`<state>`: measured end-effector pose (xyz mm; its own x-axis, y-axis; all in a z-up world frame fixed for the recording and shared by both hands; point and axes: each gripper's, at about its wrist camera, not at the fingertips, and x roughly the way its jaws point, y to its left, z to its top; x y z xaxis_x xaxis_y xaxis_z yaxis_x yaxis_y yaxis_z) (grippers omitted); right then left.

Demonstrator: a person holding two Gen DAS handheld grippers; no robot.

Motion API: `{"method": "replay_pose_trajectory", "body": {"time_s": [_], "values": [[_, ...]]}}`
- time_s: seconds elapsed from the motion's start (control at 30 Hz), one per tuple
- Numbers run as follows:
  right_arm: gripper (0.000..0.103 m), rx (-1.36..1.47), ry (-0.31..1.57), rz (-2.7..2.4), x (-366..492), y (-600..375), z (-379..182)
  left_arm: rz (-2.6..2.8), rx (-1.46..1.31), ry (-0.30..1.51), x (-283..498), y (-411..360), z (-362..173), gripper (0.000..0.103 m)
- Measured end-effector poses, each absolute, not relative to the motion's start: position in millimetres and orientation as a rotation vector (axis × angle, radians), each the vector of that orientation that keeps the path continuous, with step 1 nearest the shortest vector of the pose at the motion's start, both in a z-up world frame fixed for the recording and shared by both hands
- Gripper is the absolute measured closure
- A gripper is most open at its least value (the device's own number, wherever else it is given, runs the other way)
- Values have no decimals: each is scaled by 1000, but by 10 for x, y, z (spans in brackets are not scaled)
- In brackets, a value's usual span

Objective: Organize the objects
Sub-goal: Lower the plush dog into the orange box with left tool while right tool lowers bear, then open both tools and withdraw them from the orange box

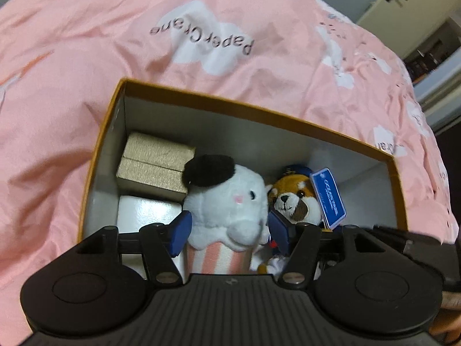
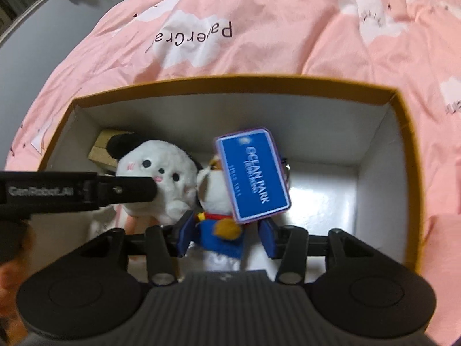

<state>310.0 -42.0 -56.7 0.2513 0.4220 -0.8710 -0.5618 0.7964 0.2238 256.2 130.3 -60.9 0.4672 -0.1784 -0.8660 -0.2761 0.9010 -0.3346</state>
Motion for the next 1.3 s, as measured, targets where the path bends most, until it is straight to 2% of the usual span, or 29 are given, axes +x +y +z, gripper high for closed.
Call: {"method": "replay_pose_trajectory", "body": {"time_s": [0.13, 0.23, 0.27, 0.3, 0.37, 0.57, 0.7, 1.03, 1.17, 1.23, 1.3], "values": [[53, -214, 1097, 678, 3033, -433, -491, 50, -425, 1110, 2470, 1276, -543, 38], [53, -248, 1098, 697, 2994, -417, -484, 41, -413, 1142, 2418, 1259, -582, 45], [58, -252, 1101, 706, 2989, -405, -490, 40, -412, 1148, 2412, 1250, -609, 51], [61, -257, 1104, 710, 2991, -390, -504, 50, -408, 1161, 2410, 1241, -646, 66], [67, -267, 1111, 706, 3003, -356, -544, 50, -440, 1166, 2381, 1252, -709, 68], [75, -257, 1103, 739, 3044, -324, -608, 77, -541, 1123, 2356, 1303, -775, 70], [79, -224, 1084, 789, 3076, -273, -603, 116, -515, 1071, 2358, 1312, -693, 81], [80, -248, 1116, 735, 3097, -205, -664, 99, -466, 1110, 2457, 1255, -746, 81], [72, -246, 1096, 726, 3044, -225, -600, 81, -450, 1108, 2432, 1254, -736, 79], [63, -257, 1070, 711, 2994, -253, -550, 73, -452, 1099, 2398, 1261, -706, 78], [62, -272, 1027, 697, 2915, -293, -462, 57, -444, 1068, 2327, 1244, -639, 78]]}}
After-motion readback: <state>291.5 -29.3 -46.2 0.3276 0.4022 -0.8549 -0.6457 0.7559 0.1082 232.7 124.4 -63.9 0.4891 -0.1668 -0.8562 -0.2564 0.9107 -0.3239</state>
